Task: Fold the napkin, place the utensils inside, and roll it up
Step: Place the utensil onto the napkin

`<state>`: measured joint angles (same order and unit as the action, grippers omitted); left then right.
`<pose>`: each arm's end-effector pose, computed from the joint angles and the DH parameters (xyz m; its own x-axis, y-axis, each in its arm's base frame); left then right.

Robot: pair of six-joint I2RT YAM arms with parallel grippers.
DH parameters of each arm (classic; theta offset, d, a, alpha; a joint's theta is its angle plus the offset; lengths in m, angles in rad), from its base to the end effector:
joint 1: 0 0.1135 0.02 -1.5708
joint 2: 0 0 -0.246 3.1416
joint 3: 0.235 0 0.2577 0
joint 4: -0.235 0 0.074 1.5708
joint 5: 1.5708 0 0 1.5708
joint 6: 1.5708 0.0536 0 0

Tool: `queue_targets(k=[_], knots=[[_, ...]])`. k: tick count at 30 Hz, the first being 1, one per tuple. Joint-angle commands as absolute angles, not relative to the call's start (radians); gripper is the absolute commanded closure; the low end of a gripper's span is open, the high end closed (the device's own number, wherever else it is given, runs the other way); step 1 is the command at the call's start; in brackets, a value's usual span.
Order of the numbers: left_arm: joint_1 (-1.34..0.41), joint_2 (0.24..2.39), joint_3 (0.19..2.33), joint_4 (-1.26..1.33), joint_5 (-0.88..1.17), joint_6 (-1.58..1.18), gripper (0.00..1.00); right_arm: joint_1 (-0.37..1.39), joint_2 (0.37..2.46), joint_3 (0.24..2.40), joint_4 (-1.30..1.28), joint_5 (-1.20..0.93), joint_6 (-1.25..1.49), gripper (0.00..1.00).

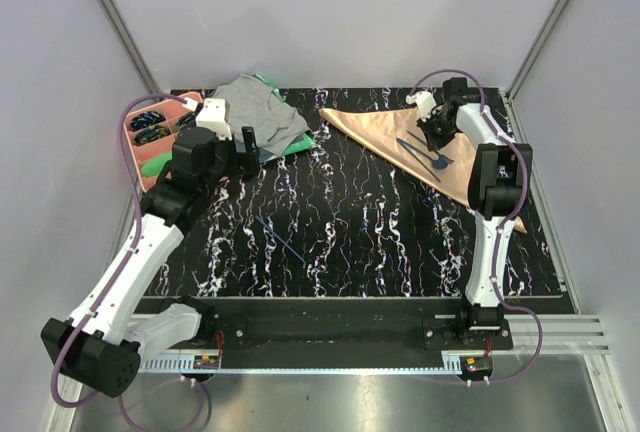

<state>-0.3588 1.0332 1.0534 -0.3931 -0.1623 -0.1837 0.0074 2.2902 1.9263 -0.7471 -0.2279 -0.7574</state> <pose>0.2479 -0.0837 0.3436 -0.3729 -0.0527 -0.9264 0.1399 0.9838 -0.1122 0.4936 0.0158 0.1523 -0.5773 -0.6736 -0.4615 -0.6937 0.7027 -0.1578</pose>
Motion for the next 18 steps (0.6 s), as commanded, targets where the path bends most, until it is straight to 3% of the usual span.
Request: queue_targets(k=[1,14,17,18], knots=[[-0.353,1.035,1.054,-0.341,-0.143,-0.173,0.01,0.011,2.318,1.979,-0.753,-0.224,-0.795,1.0],[-0.353,1.048,1.052,-0.341,-0.149,-0.17,0.01,0.012,2.358,2.026,-0.749,-0.216,-0.807,0.93],[-0.353,1.048,1.054,-0.339,-0.149,-0.17,0.01,0.012,2.355,2.02,-0.749,-0.216,-0.801,0.85],[-0.353,1.048,1.052,-0.341,-0.149,-0.17,0.01,0.012,2.353,2.017,-0.749,-0.216,-0.799,0.76]])
